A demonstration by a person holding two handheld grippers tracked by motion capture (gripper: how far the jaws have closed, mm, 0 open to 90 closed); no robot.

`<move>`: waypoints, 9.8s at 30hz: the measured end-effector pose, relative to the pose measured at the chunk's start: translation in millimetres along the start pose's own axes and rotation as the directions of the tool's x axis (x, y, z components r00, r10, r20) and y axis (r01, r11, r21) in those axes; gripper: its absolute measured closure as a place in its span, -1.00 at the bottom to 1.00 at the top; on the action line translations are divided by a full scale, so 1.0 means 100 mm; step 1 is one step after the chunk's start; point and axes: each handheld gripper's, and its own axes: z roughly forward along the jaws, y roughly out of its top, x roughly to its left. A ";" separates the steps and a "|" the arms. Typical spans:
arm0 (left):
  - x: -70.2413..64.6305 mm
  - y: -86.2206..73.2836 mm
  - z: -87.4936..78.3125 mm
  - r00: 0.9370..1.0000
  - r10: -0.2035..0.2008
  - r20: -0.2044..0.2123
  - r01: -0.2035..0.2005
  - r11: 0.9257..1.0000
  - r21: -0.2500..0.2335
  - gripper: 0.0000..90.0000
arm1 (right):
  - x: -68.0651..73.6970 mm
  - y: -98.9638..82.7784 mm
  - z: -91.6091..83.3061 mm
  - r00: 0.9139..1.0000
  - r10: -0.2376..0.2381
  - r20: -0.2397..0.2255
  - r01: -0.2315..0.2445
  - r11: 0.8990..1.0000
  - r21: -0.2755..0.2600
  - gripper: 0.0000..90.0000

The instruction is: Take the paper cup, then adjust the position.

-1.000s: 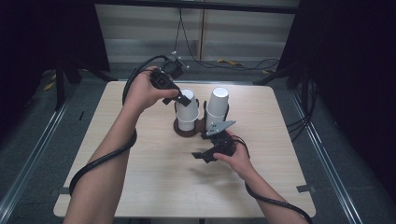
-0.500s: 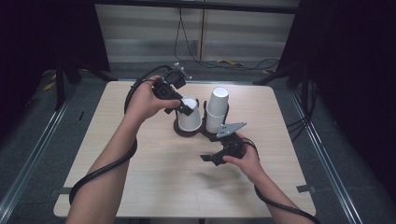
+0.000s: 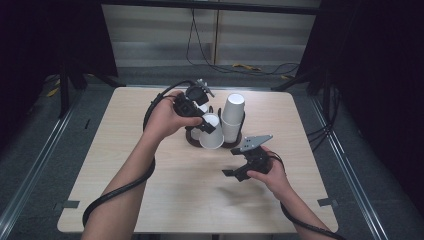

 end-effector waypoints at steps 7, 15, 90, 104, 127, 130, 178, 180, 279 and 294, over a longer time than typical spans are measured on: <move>-0.07 0.01 0.12 1.000 0.013 0.023 -0.013 1.000 0.000 -0.20 | -0.03 -0.04 -0.02 1.000 0.013 0.006 -0.013 1.000 -0.004 -0.72; -0.10 -0.01 0.20 0.999 0.022 0.042 -0.022 1.000 0.005 -0.20 | -0.04 -0.06 -0.02 1.000 0.007 0.011 -0.007 1.000 0.004 -0.72; -0.43 0.11 0.78 0.986 0.092 0.141 -0.098 0.995 0.031 -0.20 | -0.05 -0.10 -0.10 0.999 0.047 -0.019 -0.048 0.996 -0.077 -0.71; -0.43 0.12 0.78 0.984 0.085 0.158 -0.089 0.996 0.021 -0.20 | -0.05 -0.13 -0.07 0.998 0.061 -0.033 -0.064 0.994 -0.091 -0.67; -0.40 0.05 0.73 0.986 0.078 0.147 -0.069 0.996 -0.064 -0.52 | -0.04 -0.14 -0.12 0.999 0.038 -0.007 -0.038 0.995 -0.092 -0.48; -0.40 -0.01 0.71 0.989 0.085 0.125 -0.079 0.996 -0.052 -0.55 | -0.05 -0.15 -0.14 0.999 0.036 0.004 -0.035 0.997 -0.074 -0.48; -0.33 -0.84 0.98 0.991 0.002 0.136 0.012 0.995 -0.095 -0.56 | -0.14 0.02 -0.28 0.996 -0.090 -0.013 0.091 0.979 0.182 -0.48; -0.33 -0.86 0.98 0.991 -0.002 0.133 0.014 0.996 -0.090 -0.56 | -0.14 0.04 -0.27 0.995 -0.093 -0.017 0.095 0.977 0.191 -0.48; -0.28 -1.12 1.00 0.990 -0.008 0.140 0.027 0.990 -0.135 -0.58 | 0.00 0.64 0.00 0.924 -0.296 -0.242 0.381 0.665 0.643 -0.48; -0.29 -1.10 0.97 0.988 -0.017 0.156 0.043 0.985 -0.165 -0.60 | 0.05 0.73 0.03 0.912 -0.312 -0.265 0.408 0.646 0.645 -0.48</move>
